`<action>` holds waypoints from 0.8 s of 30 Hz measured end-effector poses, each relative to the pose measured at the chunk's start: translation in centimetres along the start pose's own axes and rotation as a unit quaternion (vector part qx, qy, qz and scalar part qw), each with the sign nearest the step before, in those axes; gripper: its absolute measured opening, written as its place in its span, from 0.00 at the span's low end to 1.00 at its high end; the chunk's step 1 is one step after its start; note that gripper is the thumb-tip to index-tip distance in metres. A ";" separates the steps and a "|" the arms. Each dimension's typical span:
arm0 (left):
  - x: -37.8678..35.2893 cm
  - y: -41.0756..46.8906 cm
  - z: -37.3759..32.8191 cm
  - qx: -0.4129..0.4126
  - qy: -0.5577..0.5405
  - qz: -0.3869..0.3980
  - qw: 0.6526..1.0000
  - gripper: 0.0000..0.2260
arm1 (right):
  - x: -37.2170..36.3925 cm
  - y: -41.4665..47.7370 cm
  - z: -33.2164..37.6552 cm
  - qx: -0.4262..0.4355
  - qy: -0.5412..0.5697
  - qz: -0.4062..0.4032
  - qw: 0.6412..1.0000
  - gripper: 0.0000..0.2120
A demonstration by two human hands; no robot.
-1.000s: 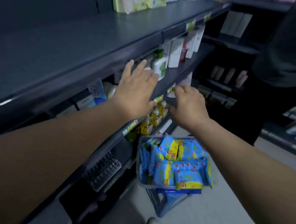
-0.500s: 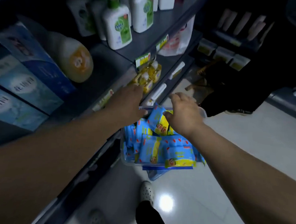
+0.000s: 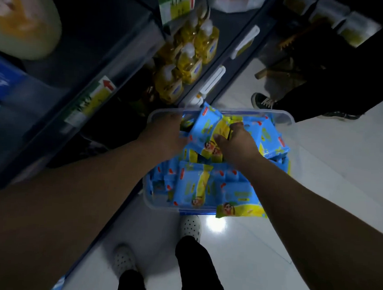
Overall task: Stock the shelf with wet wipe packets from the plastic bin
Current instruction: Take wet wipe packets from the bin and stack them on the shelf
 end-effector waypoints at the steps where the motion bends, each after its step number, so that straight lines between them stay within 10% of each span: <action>1: -0.6 0.5 0.4 0.010 0.002 0.005 1.000 0.29 | -0.7 0.6 -0.3 -0.028 0.037 0.008 0.999 0.25; 16: -5.0 3.6 4.1 0.107 -0.070 0.031 0.991 0.27 | -6.2 4.7 -0.5 -0.197 0.142 -0.032 0.969 0.50; 24: -3.9 2.5 4.3 0.120 -0.184 0.014 0.975 0.18 | -5.1 5.2 -1.7 -0.168 0.318 -0.026 0.933 0.23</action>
Point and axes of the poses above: each hand's wrist, its own y-axis towards the middle knuckle, its own x-axis out of the back of the hand, z = x × y, the point moved 6 cm from there along y, towards the middle knuckle, and after that the axes turned 4 degrees about -y, right-handed, at the moved point
